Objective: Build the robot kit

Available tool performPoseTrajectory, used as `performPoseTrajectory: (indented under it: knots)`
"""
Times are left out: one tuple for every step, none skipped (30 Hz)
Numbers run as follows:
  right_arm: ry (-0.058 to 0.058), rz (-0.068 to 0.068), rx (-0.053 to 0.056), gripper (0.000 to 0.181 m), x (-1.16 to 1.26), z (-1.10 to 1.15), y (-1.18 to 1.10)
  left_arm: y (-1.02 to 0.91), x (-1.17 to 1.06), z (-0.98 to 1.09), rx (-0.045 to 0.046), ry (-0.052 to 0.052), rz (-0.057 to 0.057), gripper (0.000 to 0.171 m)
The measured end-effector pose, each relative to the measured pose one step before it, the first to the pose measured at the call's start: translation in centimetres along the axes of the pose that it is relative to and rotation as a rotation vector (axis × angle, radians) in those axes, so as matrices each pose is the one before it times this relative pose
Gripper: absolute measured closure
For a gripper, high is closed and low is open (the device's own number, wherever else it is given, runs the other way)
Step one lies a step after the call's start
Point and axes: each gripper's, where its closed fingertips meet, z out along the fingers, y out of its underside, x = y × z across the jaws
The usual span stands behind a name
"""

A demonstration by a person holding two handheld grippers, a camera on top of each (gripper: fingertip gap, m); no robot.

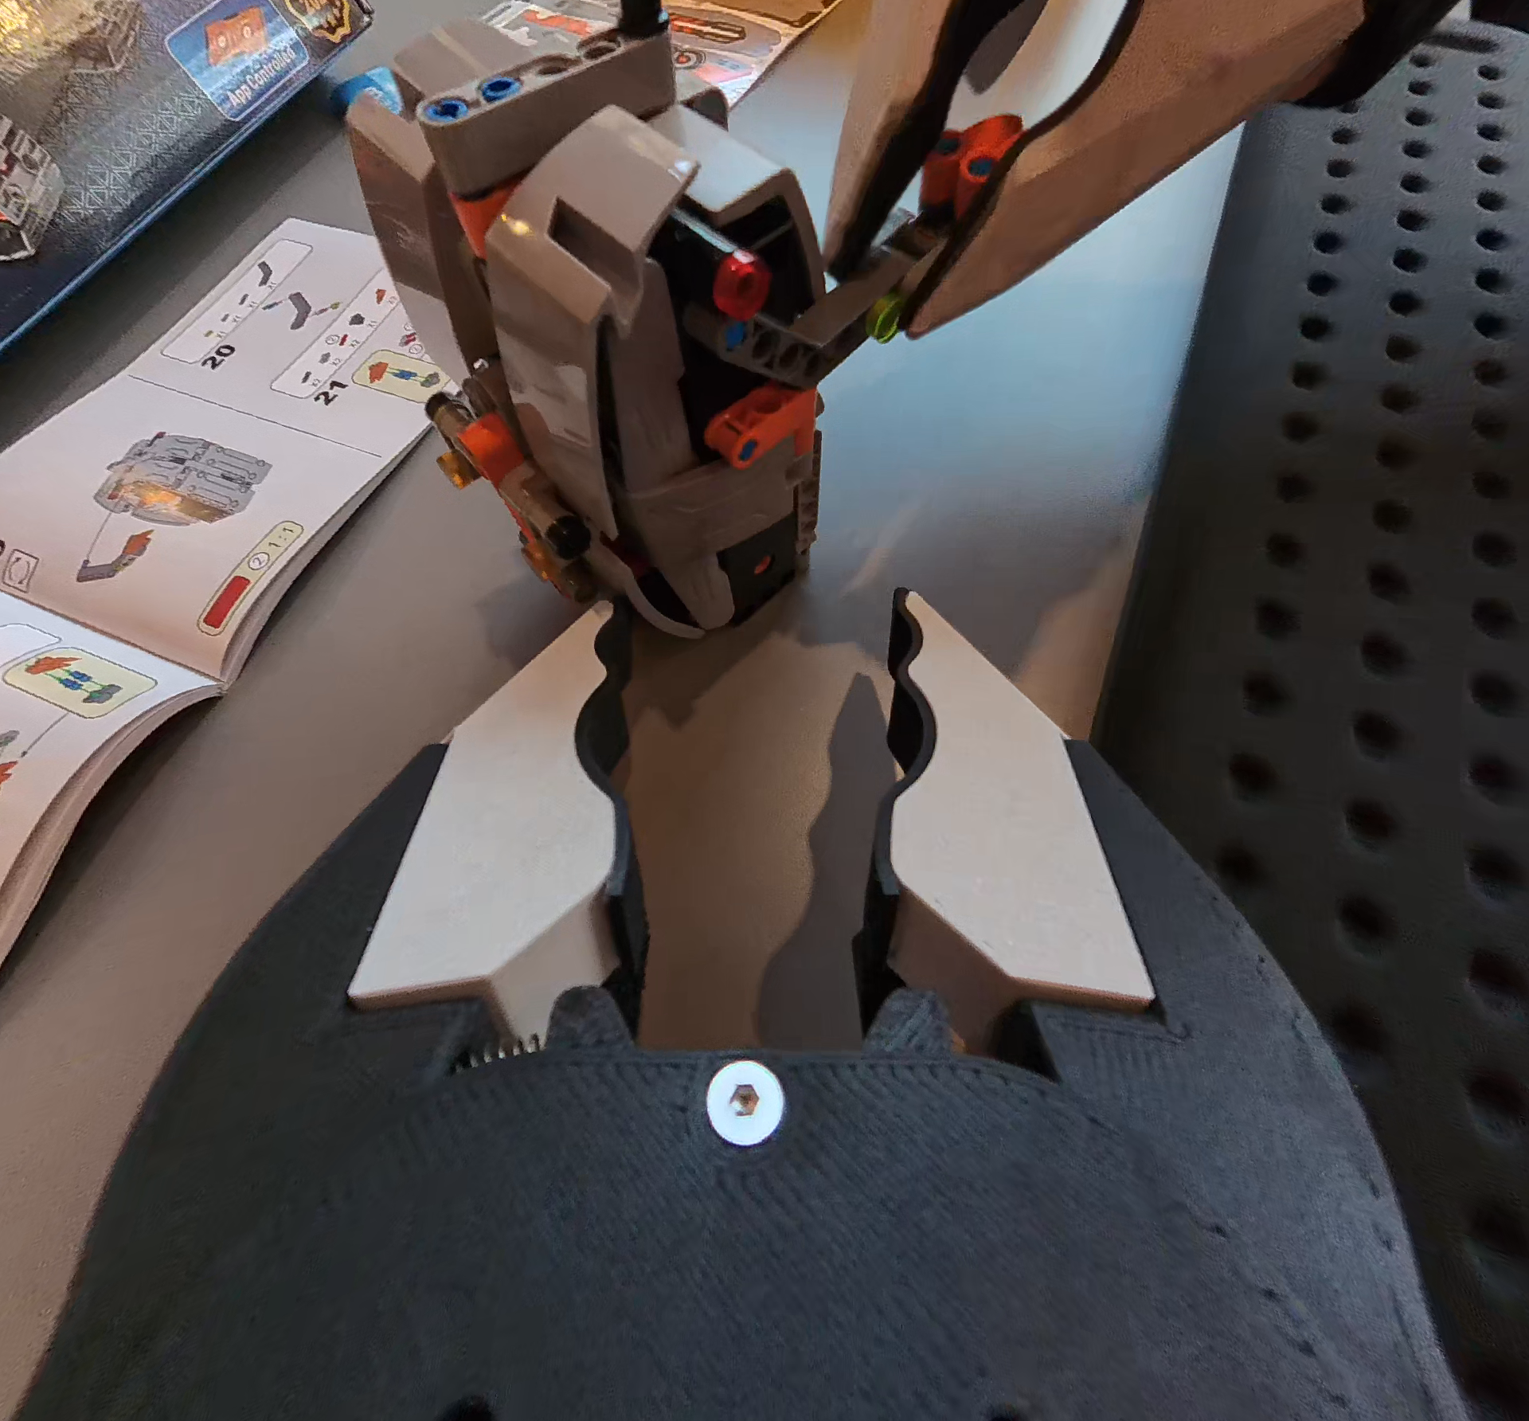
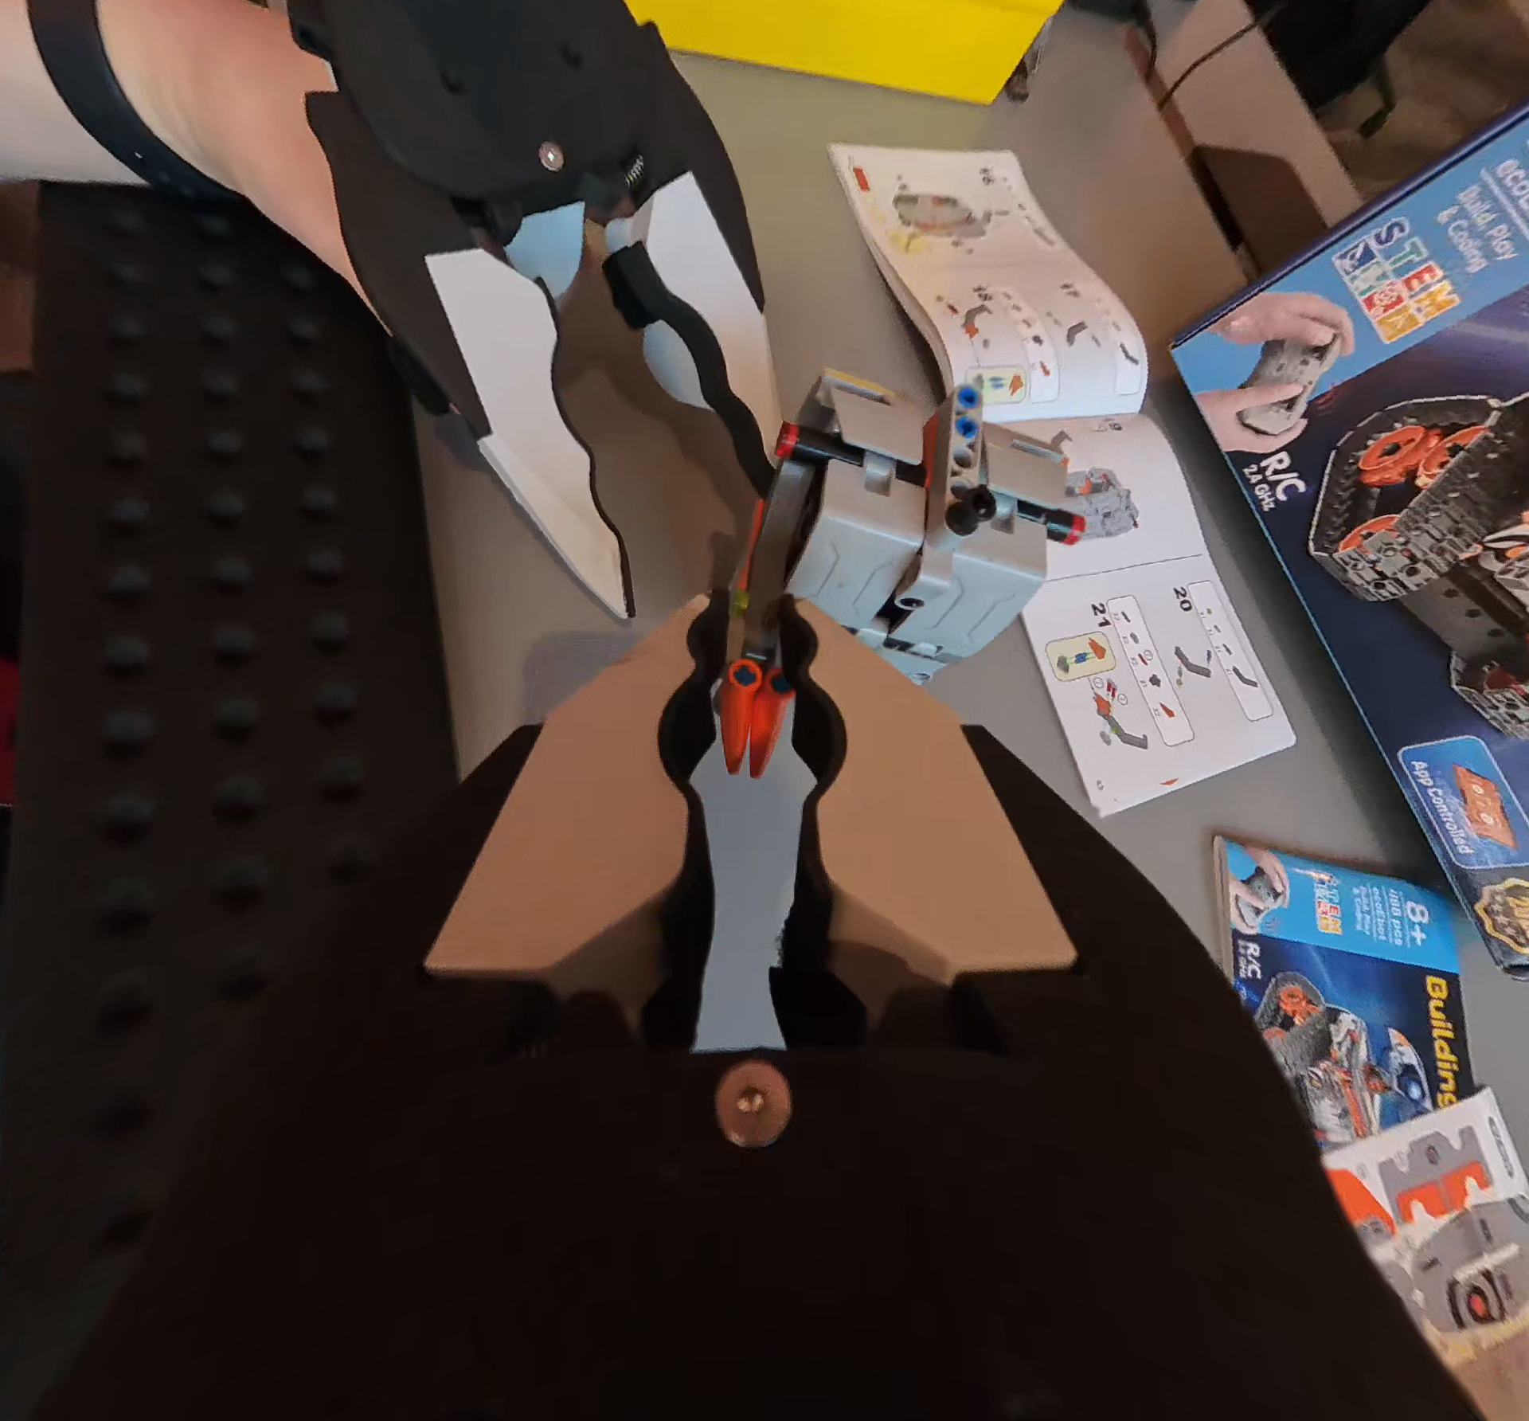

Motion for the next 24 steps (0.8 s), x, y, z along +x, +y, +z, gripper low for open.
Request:
performPoseTrajectory:
  knots:
    - [0.0029, -0.0066, -0.0219, 0.169, 0.056, 0.035, 0.021, 0.014, -0.008, -0.023, -0.00274, -0.0027, 0.0035, 0.110]
    - [0.0044, -0.0101, -0.0184, 0.169, 0.024, 0.023, 0.044, 0.020, 0.000, -0.024, -0.00234, -0.0036, 0.0049, 0.110]
    - [0.0046, -0.0109, -0.0118, 0.169, 0.003, 0.005, 0.017, -0.014, 0.003, -0.043, 0.00006, -0.0030, 0.0043, 0.110]
    - [0.0036, -0.0046, -0.0055, 0.169, 0.005, 0.031, 0.011, -0.025, 0.005, -0.043, 0.00145, -0.0017, 0.0018, 0.110]
    - [0.0013, 0.0021, -0.0010, 0.169, 0.009, 0.023, 0.003, -0.033, 0.012, -0.033, 0.00176, -0.0003, -0.0008, 0.110]
    - [-0.0003, 0.0059, 0.0022, 0.169, 0.003, 0.034, 0.016, -0.032, -0.008, -0.030, 0.00198, 0.0008, -0.0028, 0.110]
    - [0.0008, 0.0052, 0.0019, 0.169, 0.002, 0.027, 0.029, -0.048, -0.003, -0.023, 0.00306, 0.0008, -0.0035, 0.110]
    - [0.0084, 0.0008, -0.0009, 0.167, 0.095, -0.036, 0.087, -0.074, 0.012, -0.058, 0.00543, 0.0010, -0.0032, 0.110]
    - [0.0144, -0.0029, 0.0098, 0.155, 0.151, -0.161, -0.008, -0.091, 0.031, -0.084, 0.00618, 0.0008, -0.0019, 0.110]
    - [0.0092, 0.0032, 0.0320, 0.145, 0.086, -0.363, -0.236, -0.087, -0.036, -0.099, 0.00653, -0.0039, -0.0002, 0.110]
    - [-0.0007, 0.0171, 0.0508, 0.142, 0.015, -0.555, -0.347, -0.110, -0.103, -0.134, 0.00862, -0.0079, -0.0019, 0.110]
    - [-0.0057, 0.0292, 0.0648, 0.142, 0.043, -0.665, -0.378, -0.124, -0.142, -0.139, 0.00932, -0.0086, -0.0040, 0.109]
    - [-0.0019, 0.0364, 0.0680, 0.142, 0.255, -0.696, -0.186, -0.135, -0.183, -0.123, 0.00961, -0.0094, -0.0075, 0.109]
    - [0.0020, 0.0447, 0.0639, 0.142, 0.515, -0.654, 0.070, -0.114, -0.276, -0.077, 0.00866, -0.0126, -0.0105, 0.106]
    - [-0.0027, 0.0576, 0.0580, 0.140, 0.633, -0.592, 0.249, -0.110, -0.316, -0.038, 0.00729, -0.0146, -0.0128, 0.103]
    - [-0.0119, 0.0689, 0.0523, 0.138, 0.673, -0.480, 0.325, -0.148, -0.313, -0.004, 0.00811, -0.0137, -0.0152, 0.098]
    - [-0.0206, 0.0707, 0.0493, 0.136, 0.645, -0.354, 0.278, -0.175, -0.244, 0.029, 0.00981, -0.0100, -0.0158, 0.093]
    - [-0.0213, 0.0622, 0.0404, 0.136, 0.671, -0.212, 0.285, -0.170, -0.172, 0.051, 0.00900, -0.0069, -0.0150, 0.090]
    - [-0.0225, 0.0519, 0.0340, 0.136, 0.691, -0.102, 0.171, -0.219, -0.090, 0.091, 0.01035, -0.0038, -0.0136, 0.088]
    - [-0.0231, 0.0440, 0.0405, 0.136, 0.664, -0.067, -0.142, -0.294, 0.052, 0.150, 0.01238, 0.0032, -0.0120, 0.085]
    - [-0.0096, 0.0450, 0.0522, 0.137, 0.842, -0.083, -0.520, -0.284, 0.121, 0.249, 0.00819, 0.0045, -0.0148, 0.083]
    - [-0.0008, 0.0454, 0.0497, 0.138, 0.960, -0.026, -0.691, -0.211, 0.300, 0.341, 0.00181, 0.0112, -0.0132, 0.080]
    - [0.0027, 0.0414, 0.0313, 0.140, 0.949, 0.108, -0.561, -0.044, 0.202, 0.394, -0.00803, -0.0003, -0.0041, 0.080]
    - [0.0047, 0.0257, 0.0067, 0.141, 0.815, 0.259, -0.269, 0.077, -0.061, 0.398, -0.01367, -0.0185, 0.0078, 0.079]
